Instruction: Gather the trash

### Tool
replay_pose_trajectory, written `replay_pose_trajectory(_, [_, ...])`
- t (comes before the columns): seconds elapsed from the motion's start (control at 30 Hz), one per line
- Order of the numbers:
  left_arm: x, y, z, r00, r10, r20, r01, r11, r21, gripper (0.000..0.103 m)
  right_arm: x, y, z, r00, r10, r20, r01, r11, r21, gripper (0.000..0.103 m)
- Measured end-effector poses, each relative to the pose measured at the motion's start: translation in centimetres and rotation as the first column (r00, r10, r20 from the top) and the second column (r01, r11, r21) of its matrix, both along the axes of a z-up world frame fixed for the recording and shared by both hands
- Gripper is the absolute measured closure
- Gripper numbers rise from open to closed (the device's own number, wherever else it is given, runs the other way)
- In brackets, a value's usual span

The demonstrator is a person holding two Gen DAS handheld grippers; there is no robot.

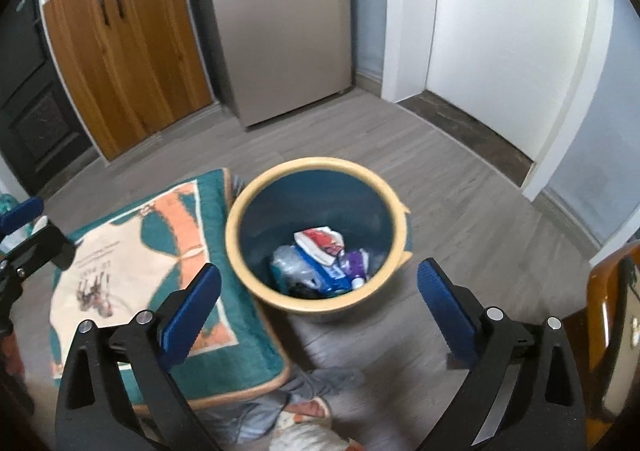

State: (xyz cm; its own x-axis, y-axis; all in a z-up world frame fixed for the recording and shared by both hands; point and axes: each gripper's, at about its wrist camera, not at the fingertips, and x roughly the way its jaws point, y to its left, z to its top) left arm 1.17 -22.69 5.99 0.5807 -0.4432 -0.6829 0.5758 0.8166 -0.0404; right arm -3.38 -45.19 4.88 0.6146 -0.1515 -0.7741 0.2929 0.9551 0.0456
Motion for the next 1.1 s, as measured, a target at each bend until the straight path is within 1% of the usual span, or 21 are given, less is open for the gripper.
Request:
replay_pose_trajectory(0.17, [-0.4, -0.7, -0.1, 1.0, -0.012, 0.002, 0.012, 1.0, -0.022, 0.006, -0.1, -0.3, 0.0, 1.0, -0.015, 0.007, 0.015, 1.0, -0.007, 0.005])
replay_pose_trajectory(0.27, [-0.4, -1.0, -0.2, 1.0, -0.009, 0.01, 0.009, 1.0, -0.022, 0.006, -0.1, -0.3, 0.1, 1.0, -0.026, 0.014, 0.026, 0.999, -0.031, 0.005])
replay_pose_trajectory(0.4, [-0.3, -1.1, -0.3, 1.0, -0.009, -0.004, 0.009, 0.999, -0.036, 0.006, -0.3, -0.4, 0.3, 0.999, -0.031, 0.027, 0.032, 0.999, -0.032, 0.005])
replay_pose_trajectory(0.6, [-0.6, -1.7, -0.6, 1.0, -0.017, 0.021, 0.017, 1.0, -0.006, 0.006, -0.4, -0.7, 0.5, 0.999, -0.037, 0.033, 0.038, 0.999, -0.01, 0.005])
replay_pose_trajectory(0.77, [-1.1, -2.3, -0.8, 0.998, -0.031, 0.051, 0.029, 0.999, 0.039, 0.006, -0.4, -0.7, 0.6, 0.999, -0.036, 0.034, 0.037, 0.999, -0.008, 0.005])
replay_pose_trajectory(1.1, [-1.3, -2.5, -0.7, 0.998, -0.035, 0.06, 0.032, 0.998, 0.046, 0.006, -0.4, -0.6, 0.5, 0.999, -0.034, 0.033, 0.034, 0.999, -0.008, 0.005])
